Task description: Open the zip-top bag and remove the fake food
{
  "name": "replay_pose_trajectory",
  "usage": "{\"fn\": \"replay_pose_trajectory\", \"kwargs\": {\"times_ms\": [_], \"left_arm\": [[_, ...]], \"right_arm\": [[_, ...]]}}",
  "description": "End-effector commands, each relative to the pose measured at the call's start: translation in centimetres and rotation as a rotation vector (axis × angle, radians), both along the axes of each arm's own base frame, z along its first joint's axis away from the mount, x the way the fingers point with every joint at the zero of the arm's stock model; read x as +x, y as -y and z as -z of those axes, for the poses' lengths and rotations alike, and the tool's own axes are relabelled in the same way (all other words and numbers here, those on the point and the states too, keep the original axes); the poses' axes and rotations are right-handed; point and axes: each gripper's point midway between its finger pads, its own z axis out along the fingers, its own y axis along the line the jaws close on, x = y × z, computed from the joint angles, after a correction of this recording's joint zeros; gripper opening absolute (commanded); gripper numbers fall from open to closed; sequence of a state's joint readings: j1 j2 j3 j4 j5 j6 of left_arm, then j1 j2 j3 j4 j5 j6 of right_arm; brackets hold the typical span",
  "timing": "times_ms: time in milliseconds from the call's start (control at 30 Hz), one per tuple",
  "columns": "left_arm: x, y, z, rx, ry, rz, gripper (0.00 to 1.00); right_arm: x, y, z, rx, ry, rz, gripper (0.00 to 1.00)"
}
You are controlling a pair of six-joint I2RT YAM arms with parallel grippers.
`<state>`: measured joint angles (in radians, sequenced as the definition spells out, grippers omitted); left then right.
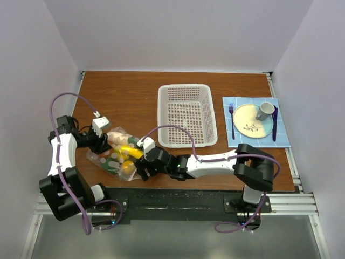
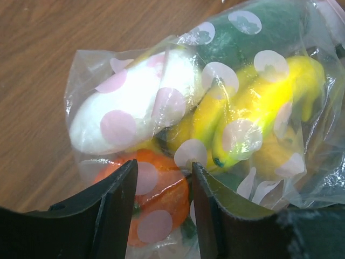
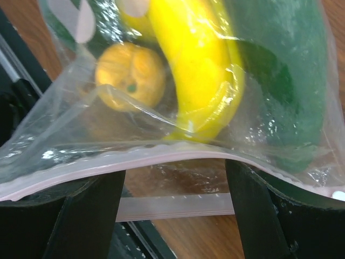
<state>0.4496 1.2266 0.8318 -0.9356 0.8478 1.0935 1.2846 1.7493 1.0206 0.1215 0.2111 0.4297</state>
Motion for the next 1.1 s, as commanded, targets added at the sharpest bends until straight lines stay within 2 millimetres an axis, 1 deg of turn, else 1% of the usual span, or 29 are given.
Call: {"fn": "replay_pose_trajectory", "kwargs": {"times_ms": [0,100,133,200,233,267,300,433,467,500,567,600,700,733,767,800,833,867,900,933,967,1000,1033,1067], "left_arm": [[-0.6,0.1,0.8,0.016,0.011,0.032,0.49],[-1.3,0.3,1.2,0.016,-0.008,0.053,0.45],[-1.5,0.4,1.2,0.022,-0.006,0.071,0.41],[-2.1,0.6,1.3,0.019,-0.025,0.084,0.38],[-2.3,0.5,1.3,0.027,-0.027,0.093,0.33],[-2.6,0.6,1.2,0.025,-0.036,0.096,0.32],[-2.7,0.6,1.3,0.028,-0.042,0.099,0.28],[-3.2,0.9,1.0,0.030,-0.047,0.134,0.22],[-3.9,1.1,1.0,0.016,-0.070,0.147,0.21],[-4.0,1.2,1.0,0.010,-0.074,0.157,0.18],[-3.9,1.2,0.9,0.007,-0.085,0.162,0.15],[-3.9,1.0,0.9,0.012,-0.089,0.162,0.12],[-3.6,0.7,1.0,0.018,-0.097,0.154,0.09],[-3.5,0.7,1.2,0.018,-0.106,0.146,0.08],[-3.2,0.5,1.3,0.023,-0.100,0.141,0.08],[-3.0,0.2,1.4,0.028,-0.108,0.123,0.05],[-2.5,-0.1,1.3,0.039,-0.097,0.111,0.04],[-1.9,-0.6,1.3,0.057,-0.077,0.102,0.04],[-1.5,-1.0,1.3,0.065,-0.080,0.079,0.03],[-0.7,-1.5,0.8,0.083,-0.059,0.061,0.03],[0.3,-2.2,0.7,0.103,-0.034,0.045,0.02],[0.7,-2.7,0.4,0.108,-0.034,0.016,0.02],[1.8,-3.4,-0.3,0.118,-0.008,0.003,0.01],[2.3,-3.8,-0.7,0.120,0.001,-0.011,0.01]], "right_arm": [[1.0,0.1,0.8,-0.004,0.059,0.066,0.79],[1.1,0.2,1.6,-0.002,0.080,0.086,0.78],[1.4,0.0,1.6,0.009,0.093,0.094,0.78],[1.8,-0.3,1.4,0.015,0.118,0.115,0.78],[2.1,-0.4,1.8,0.001,0.133,0.126,0.78],[2.1,-0.7,1.5,0.005,0.150,0.130,0.77],[2.6,-0.6,1.5,-0.005,0.183,0.153,0.77],[3.3,-1.7,1.0,0.019,0.222,0.170,0.77],[3.4,-2.3,1.0,0.024,0.225,0.164,0.77],[3.4,-2.6,1.0,0.025,0.230,0.154,0.77],[3.4,-3.6,1.0,0.036,0.228,0.141,0.73],[3.4,-3.8,1.1,0.037,0.225,0.143,0.72],[2.9,-4.3,1.3,0.036,0.205,0.119,0.56],[2.8,-4.1,1.4,0.028,0.201,0.114,0.45],[2.7,-3.7,1.7,0.019,0.196,0.113,0.38],[2.6,-3.5,1.0,0.033,0.195,0.115,0.30],[2.4,-3.0,0.6,0.036,0.196,0.114,0.19],[2.1,-2.1,1.1,0.019,0.194,0.117,0.15],[2.0,-1.6,0.8,0.017,0.196,0.121,0.12],[1.8,-1.0,-0.5,0.032,0.198,0.123,0.10],[1.5,-0.1,-0.1,0.013,0.202,0.129,0.09],[1.4,0.5,-0.3,0.001,0.205,0.133,0.08],[1.0,1.0,-1.0,0.005,0.208,0.132,0.08],[1.0,1.4,-1.2,0.000,0.213,0.143,0.07]]}}
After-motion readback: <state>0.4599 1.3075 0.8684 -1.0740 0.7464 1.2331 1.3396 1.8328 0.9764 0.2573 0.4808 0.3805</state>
